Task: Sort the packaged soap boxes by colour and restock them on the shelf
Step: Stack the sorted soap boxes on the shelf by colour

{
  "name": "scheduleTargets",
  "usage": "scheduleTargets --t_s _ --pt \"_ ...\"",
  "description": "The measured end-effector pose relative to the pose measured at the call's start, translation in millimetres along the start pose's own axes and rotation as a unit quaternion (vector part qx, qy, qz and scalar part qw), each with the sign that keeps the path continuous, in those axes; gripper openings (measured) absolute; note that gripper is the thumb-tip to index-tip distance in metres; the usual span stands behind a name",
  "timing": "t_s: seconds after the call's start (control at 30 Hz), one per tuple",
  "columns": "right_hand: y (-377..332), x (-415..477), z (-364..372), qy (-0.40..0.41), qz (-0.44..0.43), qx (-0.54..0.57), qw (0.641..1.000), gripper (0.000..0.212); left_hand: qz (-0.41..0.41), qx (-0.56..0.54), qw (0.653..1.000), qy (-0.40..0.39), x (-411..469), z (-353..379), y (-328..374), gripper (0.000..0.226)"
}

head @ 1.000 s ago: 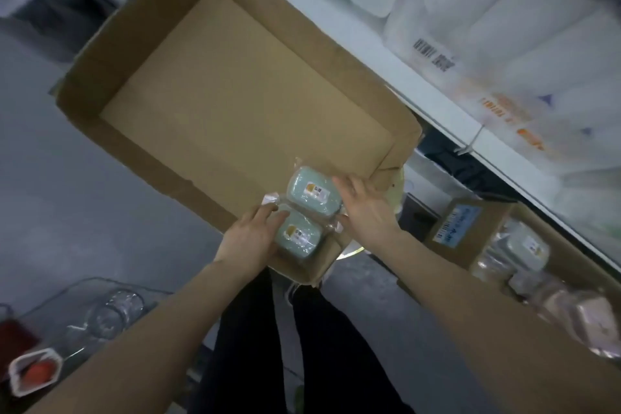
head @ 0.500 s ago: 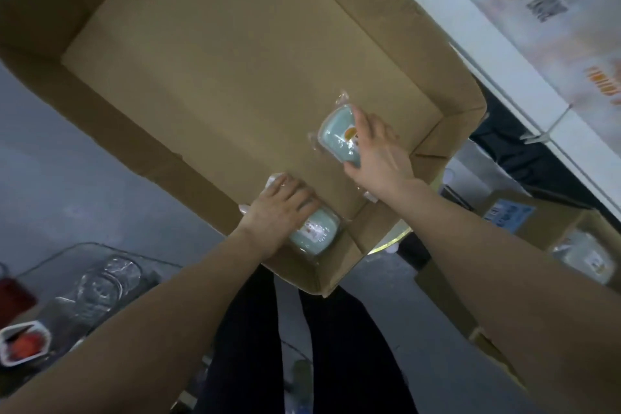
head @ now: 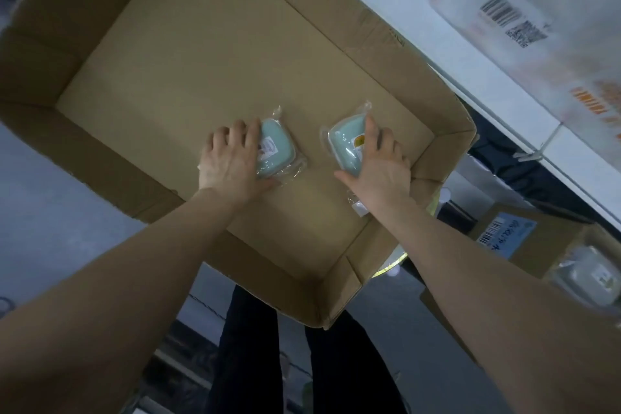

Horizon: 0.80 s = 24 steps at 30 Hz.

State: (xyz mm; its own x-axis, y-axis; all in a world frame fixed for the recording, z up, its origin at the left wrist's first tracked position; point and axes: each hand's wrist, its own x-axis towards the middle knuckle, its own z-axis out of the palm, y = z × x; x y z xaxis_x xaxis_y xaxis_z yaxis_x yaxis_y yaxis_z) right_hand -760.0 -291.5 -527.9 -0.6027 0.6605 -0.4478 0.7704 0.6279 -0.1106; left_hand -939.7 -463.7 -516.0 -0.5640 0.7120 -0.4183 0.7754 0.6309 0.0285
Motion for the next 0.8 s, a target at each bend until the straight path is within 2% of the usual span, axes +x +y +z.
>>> scheduleTargets --t_s 0.1,0.27,0.53,0.8 --pt "-3 2 -1 -0.011 0.003 0.011 1.0 0.111 -0.014 -0.023 0.999 -0.03 2 -3 8 0.1" --pt "0 -4 -31 0.003 -0.02 0.02 1.0 0.111 -0.02 -0.086 0.996 -0.025 -7 -31 11 0.088" --pt "4 -66 -127 0.077 -0.077 0.051 0.993 0.107 -0.009 -0.11 0.993 0.039 -48 -121 17 0.087" --pt "10 -135 -240 0.181 -0.132 0.016 0.974 0.097 0.017 -0.138 0.981 0.132 -102 -241 27 0.087"
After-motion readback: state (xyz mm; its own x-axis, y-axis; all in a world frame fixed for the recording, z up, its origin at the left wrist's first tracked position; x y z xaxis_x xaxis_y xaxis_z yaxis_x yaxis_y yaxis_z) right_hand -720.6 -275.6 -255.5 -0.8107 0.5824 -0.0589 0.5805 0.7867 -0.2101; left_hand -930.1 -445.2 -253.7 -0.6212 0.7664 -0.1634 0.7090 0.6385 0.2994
